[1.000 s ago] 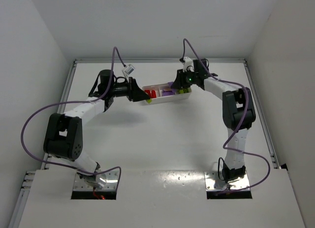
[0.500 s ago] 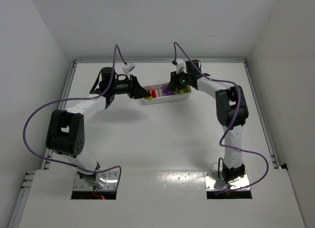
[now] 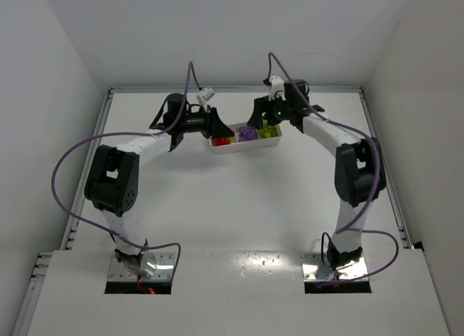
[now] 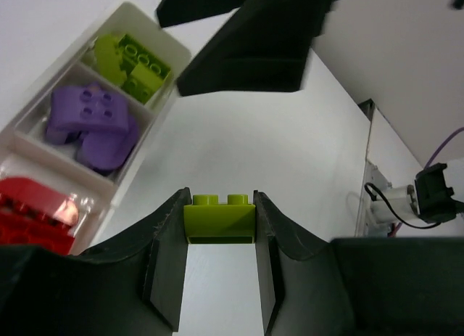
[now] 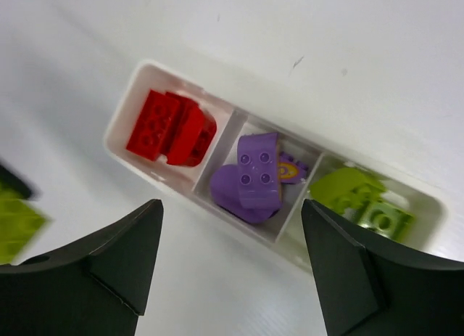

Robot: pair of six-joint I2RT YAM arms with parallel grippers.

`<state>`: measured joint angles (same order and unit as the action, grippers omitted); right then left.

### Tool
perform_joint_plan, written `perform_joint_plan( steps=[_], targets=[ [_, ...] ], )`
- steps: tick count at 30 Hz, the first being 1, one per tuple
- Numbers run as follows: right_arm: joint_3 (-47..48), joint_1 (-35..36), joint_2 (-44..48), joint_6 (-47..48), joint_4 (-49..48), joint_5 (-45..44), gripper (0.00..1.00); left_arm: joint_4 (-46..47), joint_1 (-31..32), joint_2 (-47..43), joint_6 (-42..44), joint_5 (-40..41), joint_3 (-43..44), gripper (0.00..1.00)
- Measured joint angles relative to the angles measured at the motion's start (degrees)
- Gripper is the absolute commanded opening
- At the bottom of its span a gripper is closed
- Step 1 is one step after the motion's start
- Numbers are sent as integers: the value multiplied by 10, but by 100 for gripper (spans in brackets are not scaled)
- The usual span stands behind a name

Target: Sort the legos into containers by color

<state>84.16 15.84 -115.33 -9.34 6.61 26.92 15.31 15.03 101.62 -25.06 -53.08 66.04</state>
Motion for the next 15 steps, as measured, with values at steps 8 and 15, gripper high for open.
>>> perform_joint_plan(
  steps=[8, 15],
  targets=[
    [-64, -73, 229, -5, 9, -90, 81, -14, 80, 102, 8, 67, 137, 3],
    [-126, -121, 333, 7, 69, -133, 81, -46, 134, 184, 42, 157, 226, 3]
  ],
)
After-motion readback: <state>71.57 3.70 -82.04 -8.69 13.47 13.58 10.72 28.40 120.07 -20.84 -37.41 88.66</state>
